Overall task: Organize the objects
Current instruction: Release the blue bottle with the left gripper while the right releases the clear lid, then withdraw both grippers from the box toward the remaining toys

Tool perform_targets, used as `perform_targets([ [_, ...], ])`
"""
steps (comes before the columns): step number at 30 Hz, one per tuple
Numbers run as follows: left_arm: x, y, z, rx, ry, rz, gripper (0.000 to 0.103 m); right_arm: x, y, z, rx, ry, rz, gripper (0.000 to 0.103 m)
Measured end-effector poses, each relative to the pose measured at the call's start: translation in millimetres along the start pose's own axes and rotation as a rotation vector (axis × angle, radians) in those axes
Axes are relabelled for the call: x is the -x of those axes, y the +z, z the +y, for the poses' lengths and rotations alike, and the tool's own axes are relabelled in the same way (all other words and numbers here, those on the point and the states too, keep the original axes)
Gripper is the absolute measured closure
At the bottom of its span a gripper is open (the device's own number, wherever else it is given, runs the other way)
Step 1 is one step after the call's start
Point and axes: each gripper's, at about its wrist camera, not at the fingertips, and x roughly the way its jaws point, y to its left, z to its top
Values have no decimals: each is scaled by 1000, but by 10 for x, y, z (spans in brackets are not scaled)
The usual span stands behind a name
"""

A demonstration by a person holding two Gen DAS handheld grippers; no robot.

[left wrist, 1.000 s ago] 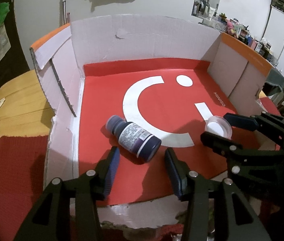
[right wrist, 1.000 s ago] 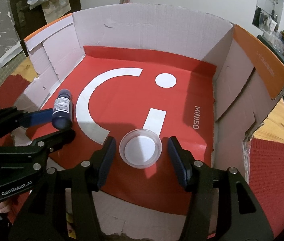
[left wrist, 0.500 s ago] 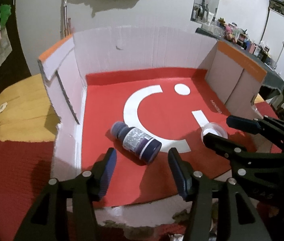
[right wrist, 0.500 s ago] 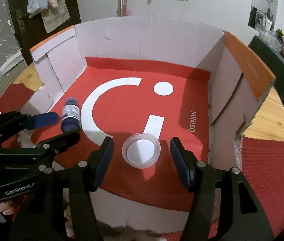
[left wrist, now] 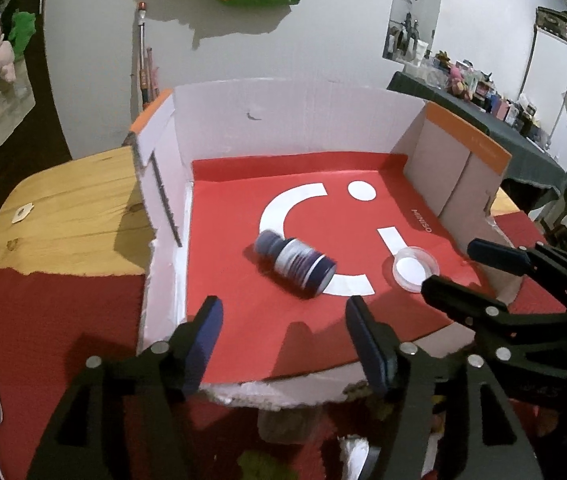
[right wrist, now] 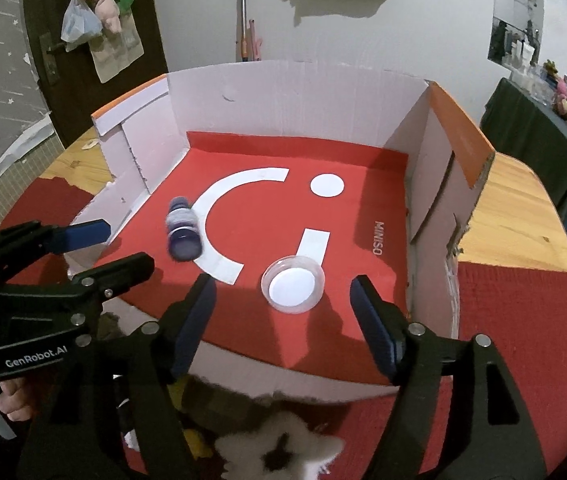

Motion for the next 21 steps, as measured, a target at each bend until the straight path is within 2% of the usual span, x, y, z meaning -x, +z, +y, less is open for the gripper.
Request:
perform_targets([
  [7, 121, -88, 24, 17, 2, -18, 24, 135, -66, 4, -15, 5, -22, 23],
  [11, 195, -140, 18, 18, 2, -30, 18, 200, -100, 32, -14, 6, -31, 21],
  [19, 290, -229, -20, 1, 10, -47, 12, 356, -155, 37, -23, 4, -64, 8],
  [21, 319, -251, -29, -1, 9, -51, 10, 390, -173, 36, -26, 5, -69, 7],
])
